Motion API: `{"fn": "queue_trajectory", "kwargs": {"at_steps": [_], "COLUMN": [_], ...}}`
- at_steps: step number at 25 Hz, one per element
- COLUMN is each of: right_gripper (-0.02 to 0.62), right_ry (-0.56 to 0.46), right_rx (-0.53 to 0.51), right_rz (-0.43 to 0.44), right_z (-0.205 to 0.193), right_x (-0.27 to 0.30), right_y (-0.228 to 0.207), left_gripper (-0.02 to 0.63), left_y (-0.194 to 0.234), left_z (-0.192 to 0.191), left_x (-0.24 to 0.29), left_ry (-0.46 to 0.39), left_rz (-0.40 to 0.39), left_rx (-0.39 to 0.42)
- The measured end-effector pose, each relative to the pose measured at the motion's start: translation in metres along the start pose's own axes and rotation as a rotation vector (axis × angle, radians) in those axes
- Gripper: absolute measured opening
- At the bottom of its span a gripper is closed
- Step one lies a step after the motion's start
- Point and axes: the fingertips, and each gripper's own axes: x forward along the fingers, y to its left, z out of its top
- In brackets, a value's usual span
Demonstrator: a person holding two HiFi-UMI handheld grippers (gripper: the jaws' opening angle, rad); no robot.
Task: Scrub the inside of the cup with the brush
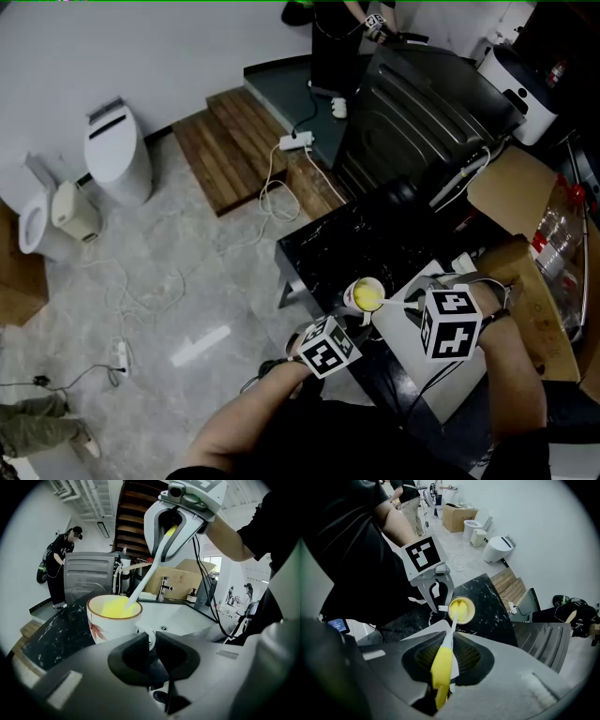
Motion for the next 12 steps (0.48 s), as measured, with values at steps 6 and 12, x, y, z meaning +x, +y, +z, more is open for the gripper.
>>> {"fn": "queue_trajectory", "kwargs": {"at_steps": [6,12], "right_gripper": [0.048,0.077], "right_ry": [-0.005,-0.078], "right_rx": [-0.029,-0.027], "right_rz": [0.016,-0.069], "right_z": [-0.005,-0.005], "right_x": [-0.005,-0.009], "right_y": [0.000,-0.015], "left_gripper": [0.063,0.063], "left_y": [-0.008,-0.012], "left_z": [0.002,-0.001], "left_x": [0.001,0.004], "left_ry": [0.011,0.040], "left_rz": [-0.053,-0.100], "left_rx": [0.028,0.035]}}
